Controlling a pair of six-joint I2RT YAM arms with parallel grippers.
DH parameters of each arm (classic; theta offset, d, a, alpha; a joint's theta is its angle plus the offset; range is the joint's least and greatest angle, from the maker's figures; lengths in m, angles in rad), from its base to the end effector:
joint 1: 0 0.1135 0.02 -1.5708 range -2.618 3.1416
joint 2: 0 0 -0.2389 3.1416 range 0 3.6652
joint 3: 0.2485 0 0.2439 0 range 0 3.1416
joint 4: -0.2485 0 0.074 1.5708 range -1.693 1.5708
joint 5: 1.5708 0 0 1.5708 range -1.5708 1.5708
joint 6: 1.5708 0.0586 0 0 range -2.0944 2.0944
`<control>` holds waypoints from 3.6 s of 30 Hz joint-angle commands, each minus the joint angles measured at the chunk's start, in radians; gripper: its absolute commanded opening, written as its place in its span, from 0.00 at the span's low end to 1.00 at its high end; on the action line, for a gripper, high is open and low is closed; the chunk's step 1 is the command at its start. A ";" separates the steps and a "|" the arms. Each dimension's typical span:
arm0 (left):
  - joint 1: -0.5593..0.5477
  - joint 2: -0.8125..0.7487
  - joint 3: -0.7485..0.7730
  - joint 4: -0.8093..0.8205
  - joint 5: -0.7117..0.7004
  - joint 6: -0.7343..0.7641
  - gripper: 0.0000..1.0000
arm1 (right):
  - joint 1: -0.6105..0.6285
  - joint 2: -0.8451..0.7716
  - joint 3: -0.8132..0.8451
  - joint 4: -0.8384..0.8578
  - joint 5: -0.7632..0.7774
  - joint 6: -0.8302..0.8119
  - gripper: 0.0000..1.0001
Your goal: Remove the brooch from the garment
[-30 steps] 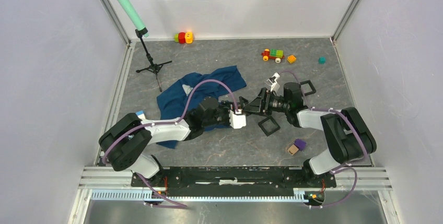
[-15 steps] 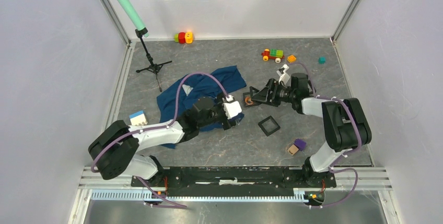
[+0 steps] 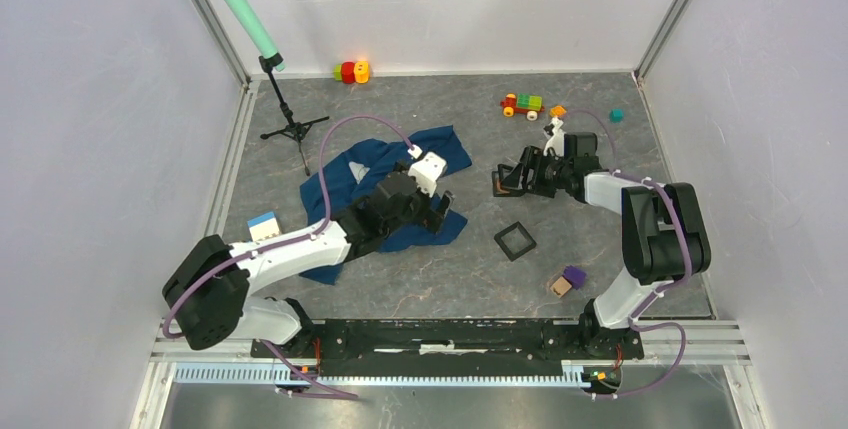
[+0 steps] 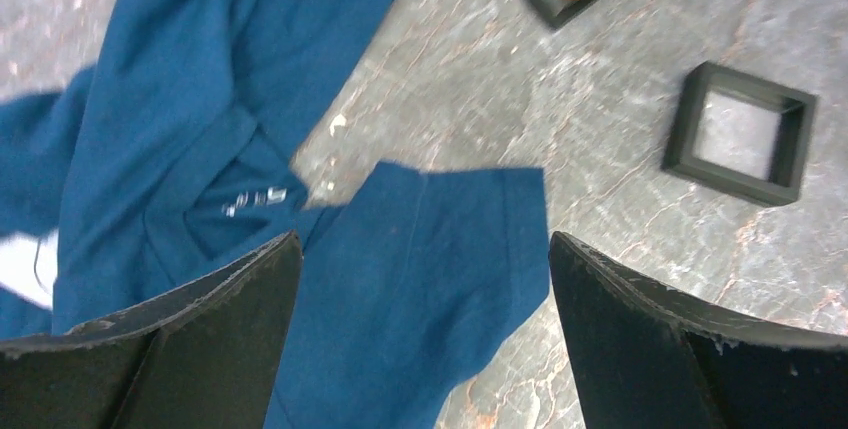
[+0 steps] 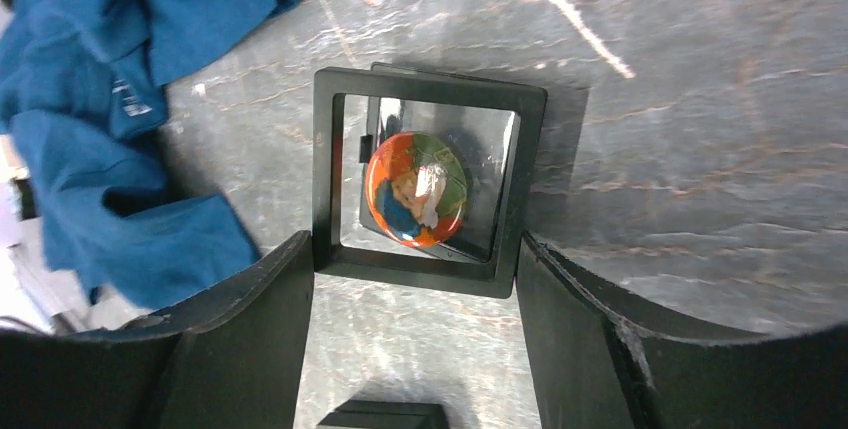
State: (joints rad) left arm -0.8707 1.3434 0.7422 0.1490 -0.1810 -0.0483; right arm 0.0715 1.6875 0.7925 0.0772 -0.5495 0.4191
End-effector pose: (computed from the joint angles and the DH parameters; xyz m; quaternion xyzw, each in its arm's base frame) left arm 0.2100 -0.2329 0.2045 0.2935 0.7930 -0.1657 0.5076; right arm 0.3243 0.0539 0.1134 0.0565 0.8988 0.3307 0.2820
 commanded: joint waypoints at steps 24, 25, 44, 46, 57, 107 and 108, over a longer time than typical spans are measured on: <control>0.289 -0.264 -0.148 -0.274 -0.091 -0.480 0.96 | 0.105 -0.073 0.239 -0.379 0.571 -0.204 0.89; 0.299 -0.275 -0.162 -0.268 -0.080 -0.490 0.95 | 0.126 -0.084 0.250 -0.387 0.582 -0.204 0.89; 0.481 -0.530 -0.403 -0.166 0.056 -0.708 0.76 | 0.693 0.036 0.409 -0.116 0.327 -0.255 0.74; 0.491 -0.554 -0.416 -0.171 0.060 -0.717 0.74 | 0.720 0.092 0.456 -0.111 0.327 -0.261 0.72; 0.587 -0.563 -0.427 -0.190 0.172 -0.709 0.66 | 0.748 0.289 0.551 -0.084 0.260 -0.260 0.29; 0.556 0.021 -0.227 0.109 0.451 -0.663 0.53 | 0.556 0.109 0.193 0.189 0.041 -0.128 0.00; 0.558 0.025 -0.228 0.106 0.450 -0.659 0.53 | 0.556 0.108 0.189 0.192 0.040 -0.128 0.00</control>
State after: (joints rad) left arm -0.3145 1.3911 0.5232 0.2394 0.2886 -0.7223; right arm 0.6327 1.8225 0.9993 0.2253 -0.4931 0.2863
